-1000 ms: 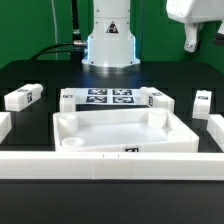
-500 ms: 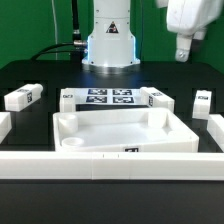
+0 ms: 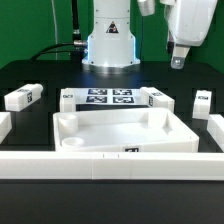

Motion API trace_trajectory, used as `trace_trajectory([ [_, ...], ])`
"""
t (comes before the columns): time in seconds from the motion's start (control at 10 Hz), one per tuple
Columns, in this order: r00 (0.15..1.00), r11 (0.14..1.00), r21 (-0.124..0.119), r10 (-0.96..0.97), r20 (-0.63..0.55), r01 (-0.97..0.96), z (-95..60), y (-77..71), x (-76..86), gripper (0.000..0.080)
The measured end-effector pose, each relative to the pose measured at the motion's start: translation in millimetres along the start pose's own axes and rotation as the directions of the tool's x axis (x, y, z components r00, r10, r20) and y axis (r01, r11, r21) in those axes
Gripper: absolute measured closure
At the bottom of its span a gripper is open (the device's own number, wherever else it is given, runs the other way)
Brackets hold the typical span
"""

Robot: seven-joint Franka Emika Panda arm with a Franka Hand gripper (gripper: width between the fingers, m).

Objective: Assemble desk

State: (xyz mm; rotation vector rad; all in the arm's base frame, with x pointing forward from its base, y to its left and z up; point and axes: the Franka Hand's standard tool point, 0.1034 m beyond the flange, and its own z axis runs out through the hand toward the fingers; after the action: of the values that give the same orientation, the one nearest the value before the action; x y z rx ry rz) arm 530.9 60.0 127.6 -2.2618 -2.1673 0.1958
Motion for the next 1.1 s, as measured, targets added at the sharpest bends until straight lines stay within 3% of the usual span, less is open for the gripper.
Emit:
trace_trajectory([
  [0.1,0.981,0.981,-0.009,-0.193,-0.004,0.193,2.2,1.1,-9.2,0.015],
  [0.2,0.97,0.97,-0.01,-0.244,-0.011,0.244,7.4,1.3,-22.2,0.015],
  [0.4,0.948,0.948,0.015,-0.316,-0.046,0.316,31.8,2.4,-50.4,0.015],
  [0.9,0.949,0.95,0.03,-0.31,-0.049,0.312,41.0,2.0,-55.8,0.015],
  [1.1,0.941,0.942,0.03,-0.331,-0.075,0.334,68.2,-3.5,-66.4,0.015],
])
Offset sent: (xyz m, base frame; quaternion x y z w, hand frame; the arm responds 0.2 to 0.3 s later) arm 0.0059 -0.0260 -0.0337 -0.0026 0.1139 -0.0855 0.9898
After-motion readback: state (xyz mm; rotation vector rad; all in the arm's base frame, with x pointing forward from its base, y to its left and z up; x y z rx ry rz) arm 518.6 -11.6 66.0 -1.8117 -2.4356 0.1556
